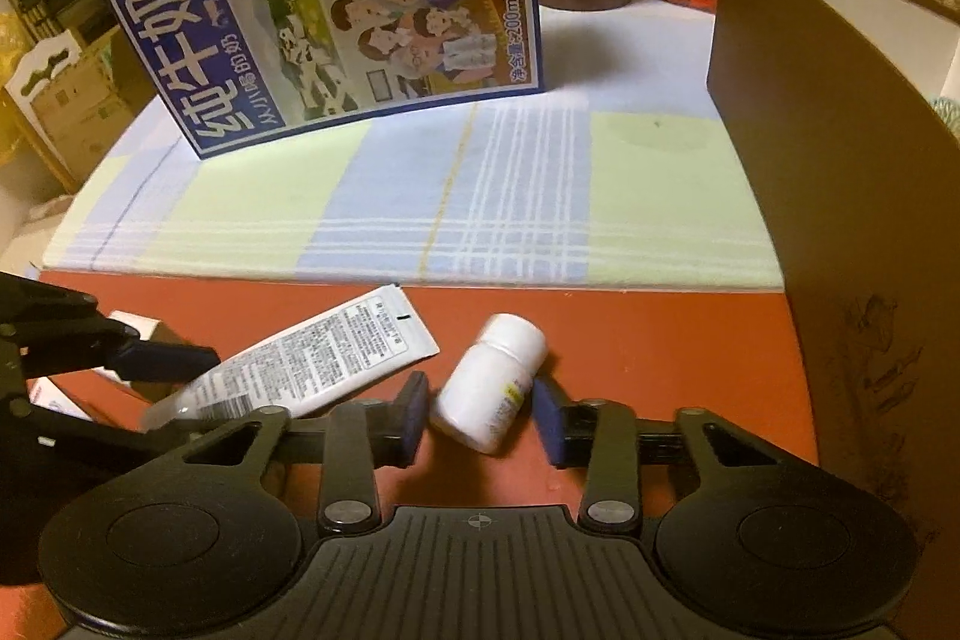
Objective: Organize rigid objects
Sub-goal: 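Grasp the white toothpaste tube with the left tool while the right tool grasps the pill bottle, then lift and carry the tube and pill bottle with both tools over the brown box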
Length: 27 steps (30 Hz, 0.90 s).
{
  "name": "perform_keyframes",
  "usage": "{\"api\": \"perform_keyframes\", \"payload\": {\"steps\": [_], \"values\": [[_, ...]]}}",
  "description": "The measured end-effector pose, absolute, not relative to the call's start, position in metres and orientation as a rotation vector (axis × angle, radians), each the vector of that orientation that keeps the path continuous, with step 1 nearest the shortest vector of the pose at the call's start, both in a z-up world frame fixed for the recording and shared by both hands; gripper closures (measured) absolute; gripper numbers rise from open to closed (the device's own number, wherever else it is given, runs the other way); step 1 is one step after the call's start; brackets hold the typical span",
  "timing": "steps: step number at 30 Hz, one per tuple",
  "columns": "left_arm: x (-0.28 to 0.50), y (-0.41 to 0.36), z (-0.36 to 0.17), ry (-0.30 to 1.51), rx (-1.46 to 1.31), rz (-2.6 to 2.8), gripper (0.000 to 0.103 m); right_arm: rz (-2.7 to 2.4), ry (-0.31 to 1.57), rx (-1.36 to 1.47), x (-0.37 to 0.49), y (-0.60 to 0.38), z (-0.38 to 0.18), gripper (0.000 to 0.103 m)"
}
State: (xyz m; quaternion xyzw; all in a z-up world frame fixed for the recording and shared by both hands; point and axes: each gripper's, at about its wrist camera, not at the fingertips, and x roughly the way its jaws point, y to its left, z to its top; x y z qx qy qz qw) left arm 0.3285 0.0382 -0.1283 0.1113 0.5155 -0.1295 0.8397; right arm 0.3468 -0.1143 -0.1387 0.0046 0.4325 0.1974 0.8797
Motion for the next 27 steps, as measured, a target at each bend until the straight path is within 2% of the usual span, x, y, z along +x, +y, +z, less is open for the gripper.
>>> {"api": "perform_keyframes", "payload": {"steps": [10,27], "values": [[0.314,0.011,-0.130,1.092,0.189,-0.234,0.073,0.430,0.918,-0.024,0.329,-0.138,-0.136,0.079],[0.257,-0.010,-0.129,1.125,0.106,-0.212,0.072,0.495,0.910,-0.154,0.253,-0.172,-0.138,0.079]]}}
